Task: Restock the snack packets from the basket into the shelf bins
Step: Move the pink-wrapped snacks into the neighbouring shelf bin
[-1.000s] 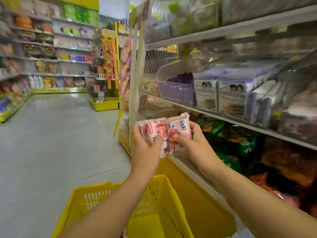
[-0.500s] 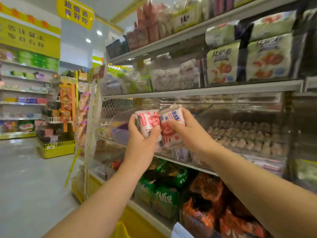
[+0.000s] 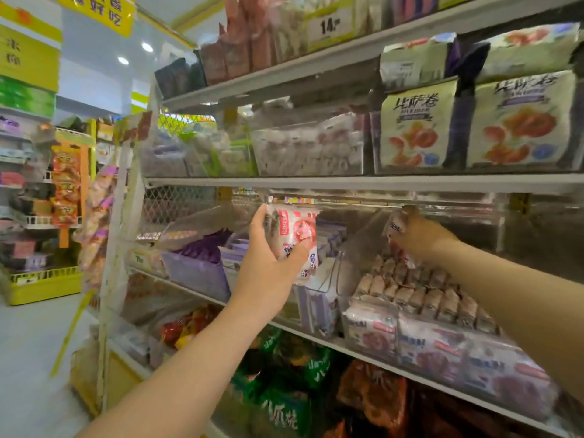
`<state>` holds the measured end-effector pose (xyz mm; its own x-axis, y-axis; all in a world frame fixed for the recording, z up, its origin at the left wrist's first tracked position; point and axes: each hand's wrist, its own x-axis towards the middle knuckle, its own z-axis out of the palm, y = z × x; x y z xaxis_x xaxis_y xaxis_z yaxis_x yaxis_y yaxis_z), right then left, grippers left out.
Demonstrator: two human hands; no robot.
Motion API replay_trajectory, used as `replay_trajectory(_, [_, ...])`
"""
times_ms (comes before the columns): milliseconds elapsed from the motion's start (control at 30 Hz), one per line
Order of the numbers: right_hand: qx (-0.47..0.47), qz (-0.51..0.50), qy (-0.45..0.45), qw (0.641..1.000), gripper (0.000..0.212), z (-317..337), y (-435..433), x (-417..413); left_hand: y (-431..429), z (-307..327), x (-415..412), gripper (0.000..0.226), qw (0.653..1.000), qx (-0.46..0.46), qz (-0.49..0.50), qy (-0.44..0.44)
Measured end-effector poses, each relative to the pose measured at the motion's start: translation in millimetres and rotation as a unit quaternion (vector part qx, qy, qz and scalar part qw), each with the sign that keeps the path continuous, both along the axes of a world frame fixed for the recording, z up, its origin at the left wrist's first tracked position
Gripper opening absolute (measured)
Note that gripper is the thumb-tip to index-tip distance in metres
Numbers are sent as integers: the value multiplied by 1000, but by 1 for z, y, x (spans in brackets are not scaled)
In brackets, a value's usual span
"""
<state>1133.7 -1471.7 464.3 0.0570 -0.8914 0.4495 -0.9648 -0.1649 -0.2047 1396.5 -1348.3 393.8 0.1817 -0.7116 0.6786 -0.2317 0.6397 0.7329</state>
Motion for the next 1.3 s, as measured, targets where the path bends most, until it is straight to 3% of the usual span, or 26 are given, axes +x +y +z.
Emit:
replay_trajectory(133, [-62,-64,-37,995,64,-3,-42,13,-28,9,15,79,999,-16,-12,-43])
replay_trajectory(233, [-87,-102,49,990,51,-8,-58,15,-46,11,21,80,997,-30,-58,-47])
replay_trajectory(400, [-76,4,66,995,34,-2,-55,4,-71,8,31,80,988,-63,-142,-22])
replay_trajectory(533, [-105,113,132,979,58,-13,-34,-4,-82,5,35,81,979,-75,-190,-2])
replay_trajectory(667, [-110,34,196,974,61,-15,-41,-11,-84,8,35,86,976,-88,-201,-5])
replay_trajectory(800, [-128,-74,169,974,50,-12,-51,1,-87,10,29,85,979,-94,-180,-10])
replay_trajectory(867, [-122,-91,145,978,55,-17,-57,7,-85,10,25,83,980,-92,-178,-9])
replay_trajectory(967, [-55,-51,104,992,70,-14,-60,2,-81,12,19,81,980,-93,-174,-15])
replay_trajectory(1067, [0,37,143,989,81,1,-54,-17,-79,15,16,75,979,-92,-182,-9])
replay_trajectory(1167, [-27,62,137,988,69,8,-57,-23,-81,16,11,71,978,-93,-188,-8])
replay_trajectory(1300, [-102,10,122,987,62,-5,-67,-10,-82,16,5,69,976,-98,-193,-17])
